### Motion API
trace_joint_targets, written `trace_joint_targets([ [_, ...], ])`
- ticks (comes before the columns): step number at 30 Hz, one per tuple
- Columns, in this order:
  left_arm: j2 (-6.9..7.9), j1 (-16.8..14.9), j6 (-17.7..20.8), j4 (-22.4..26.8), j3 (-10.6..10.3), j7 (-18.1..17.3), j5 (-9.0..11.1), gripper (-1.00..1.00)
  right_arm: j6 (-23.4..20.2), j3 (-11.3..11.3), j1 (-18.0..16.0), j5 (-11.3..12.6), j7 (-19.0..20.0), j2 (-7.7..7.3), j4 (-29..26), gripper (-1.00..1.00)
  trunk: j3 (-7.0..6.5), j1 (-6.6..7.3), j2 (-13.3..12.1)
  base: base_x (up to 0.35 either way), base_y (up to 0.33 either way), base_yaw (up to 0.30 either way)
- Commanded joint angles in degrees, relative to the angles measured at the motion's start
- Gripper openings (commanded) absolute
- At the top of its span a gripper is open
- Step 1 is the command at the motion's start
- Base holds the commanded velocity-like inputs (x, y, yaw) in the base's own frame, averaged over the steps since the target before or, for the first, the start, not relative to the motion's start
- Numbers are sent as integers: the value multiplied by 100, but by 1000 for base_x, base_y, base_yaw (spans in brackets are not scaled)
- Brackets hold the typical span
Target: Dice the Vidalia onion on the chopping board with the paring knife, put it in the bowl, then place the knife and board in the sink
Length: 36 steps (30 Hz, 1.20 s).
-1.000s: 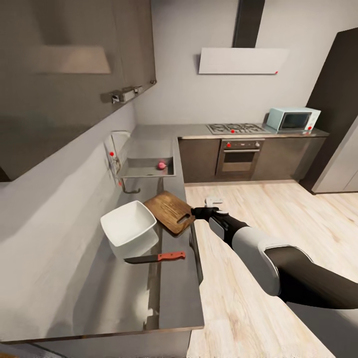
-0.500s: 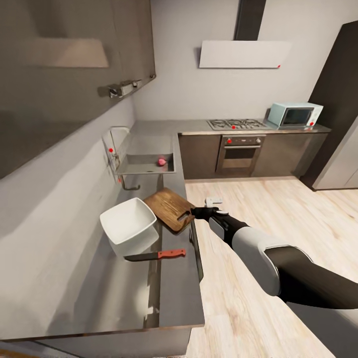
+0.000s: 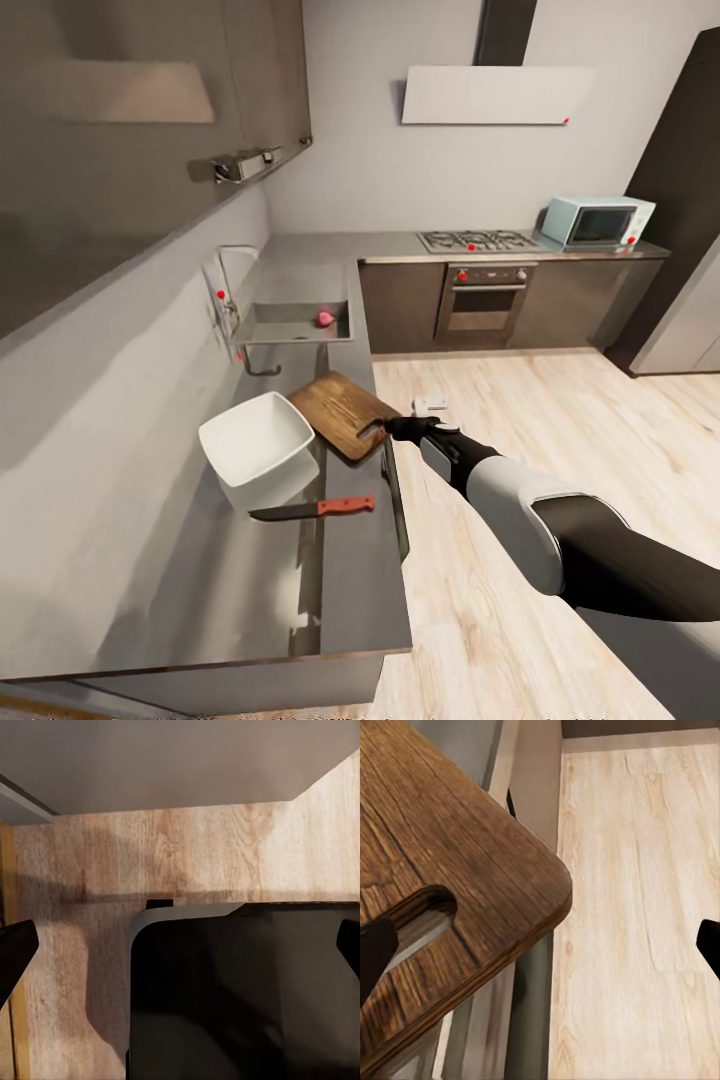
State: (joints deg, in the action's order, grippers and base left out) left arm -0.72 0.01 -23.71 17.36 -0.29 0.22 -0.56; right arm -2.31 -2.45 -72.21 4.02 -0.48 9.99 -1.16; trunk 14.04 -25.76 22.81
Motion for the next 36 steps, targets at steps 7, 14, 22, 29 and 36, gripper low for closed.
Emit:
trace_joint_targets([
  [7, 0, 2, -11, 5, -6, 3, -6, 100, -24, -27, -3, 40, -5, 1, -7, 100, 75, -3, 11, 56, 109, 0],
  [14, -1, -1, -11, 5, -6, 1, -6, 100, -20, -27, -3, 38, -5, 1, -7, 100, 139, -3, 11, 11, 21, 0],
  [22, 1, 1, -11, 5, -6, 4, -6, 100, 0, -27, -3, 30, -22, 1, -15, 100, 196, -3, 11, 1, 1, 0],
  [29, 0, 1, -11, 5, -5, 4, -6, 100, 2, -27, -3, 29, -38, 1, -16, 100, 200, -3, 11, 0, 0, 0],
  [36, 1, -1, -11, 5, -6, 4, -6, 100, 2, -27, -3, 29, -40, 1, -16, 100, 200, -3, 11, 0, 0, 0],
])
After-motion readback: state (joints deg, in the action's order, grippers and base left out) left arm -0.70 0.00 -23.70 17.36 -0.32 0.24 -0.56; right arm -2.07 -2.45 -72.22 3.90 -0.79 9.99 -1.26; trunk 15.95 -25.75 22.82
